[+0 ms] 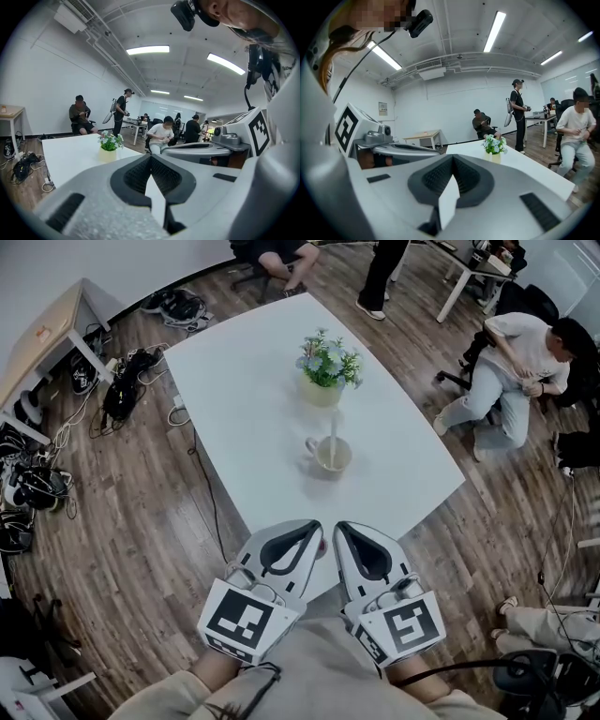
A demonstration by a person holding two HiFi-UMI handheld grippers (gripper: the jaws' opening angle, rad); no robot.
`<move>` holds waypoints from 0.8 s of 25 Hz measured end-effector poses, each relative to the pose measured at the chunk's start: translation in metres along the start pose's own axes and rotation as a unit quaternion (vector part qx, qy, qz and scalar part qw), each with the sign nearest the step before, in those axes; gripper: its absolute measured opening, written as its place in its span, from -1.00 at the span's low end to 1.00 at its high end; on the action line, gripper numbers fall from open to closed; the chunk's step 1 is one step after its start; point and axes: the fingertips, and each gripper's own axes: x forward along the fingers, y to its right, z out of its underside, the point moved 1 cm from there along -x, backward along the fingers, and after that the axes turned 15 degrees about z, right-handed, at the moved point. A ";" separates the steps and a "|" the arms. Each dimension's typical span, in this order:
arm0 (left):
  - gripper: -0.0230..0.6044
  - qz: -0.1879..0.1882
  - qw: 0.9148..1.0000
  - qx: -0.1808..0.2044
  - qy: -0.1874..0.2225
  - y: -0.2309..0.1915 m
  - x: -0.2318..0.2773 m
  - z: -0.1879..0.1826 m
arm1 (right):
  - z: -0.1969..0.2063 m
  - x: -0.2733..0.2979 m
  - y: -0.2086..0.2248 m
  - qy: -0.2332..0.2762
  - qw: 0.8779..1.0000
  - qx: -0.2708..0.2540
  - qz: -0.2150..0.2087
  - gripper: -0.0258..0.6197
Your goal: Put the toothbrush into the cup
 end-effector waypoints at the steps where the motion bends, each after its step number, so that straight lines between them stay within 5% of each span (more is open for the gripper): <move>1: -0.92 0.001 1.000 0.003 0.002 0.004 -0.003 -0.001 | -0.001 -0.004 -0.003 0.002 1.000 -0.001 0.002 -0.86; 7: -0.92 0.017 0.999 0.037 0.003 0.023 -0.018 0.004 | -0.002 -0.026 -0.015 0.011 1.000 -0.001 0.013 -0.86; 20: -0.91 0.025 0.999 0.048 0.009 0.039 -0.031 0.003 | -0.002 -0.046 -0.022 0.017 0.999 0.005 0.028 -0.86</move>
